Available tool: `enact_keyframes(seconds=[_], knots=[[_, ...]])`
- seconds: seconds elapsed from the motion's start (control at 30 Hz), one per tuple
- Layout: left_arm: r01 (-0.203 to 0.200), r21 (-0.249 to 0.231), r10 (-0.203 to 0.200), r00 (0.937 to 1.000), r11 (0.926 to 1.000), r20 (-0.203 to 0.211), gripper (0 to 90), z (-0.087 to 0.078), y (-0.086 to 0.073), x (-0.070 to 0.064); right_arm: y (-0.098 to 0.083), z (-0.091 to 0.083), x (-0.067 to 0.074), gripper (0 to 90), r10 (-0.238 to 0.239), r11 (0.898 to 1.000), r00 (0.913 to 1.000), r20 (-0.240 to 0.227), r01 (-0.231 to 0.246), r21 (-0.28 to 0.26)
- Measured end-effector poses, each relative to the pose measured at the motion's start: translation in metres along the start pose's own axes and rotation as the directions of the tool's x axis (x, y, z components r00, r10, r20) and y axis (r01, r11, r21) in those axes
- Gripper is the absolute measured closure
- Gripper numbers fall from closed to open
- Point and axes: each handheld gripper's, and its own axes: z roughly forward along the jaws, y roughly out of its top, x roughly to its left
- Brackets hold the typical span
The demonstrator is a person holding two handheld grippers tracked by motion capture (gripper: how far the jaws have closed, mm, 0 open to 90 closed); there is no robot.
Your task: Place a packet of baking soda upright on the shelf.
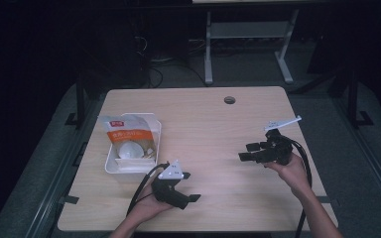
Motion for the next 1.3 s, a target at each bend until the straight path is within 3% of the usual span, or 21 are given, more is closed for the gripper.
enact_keyframes(seconds=[0.8, 1.3], knots=[[0.004, 0.005, -0.004, 1.0, 1.0, 0.0, 18.2, 0.0, 0.0, 0.0, -0.037, -0.01, -0.002, 34.0, 0.04, 0.999, 0.9991, 0.016, -0.04, -0.003], [0.002, 0.008, -0.002, 1.0, 1.0, 0.002, 18.2, 0.001, 0.0, 0.0, -0.067, -0.008, 0.002, 32.3, 0.053, 0.999, 0.9985, 0.015, -0.053, -0.002]])
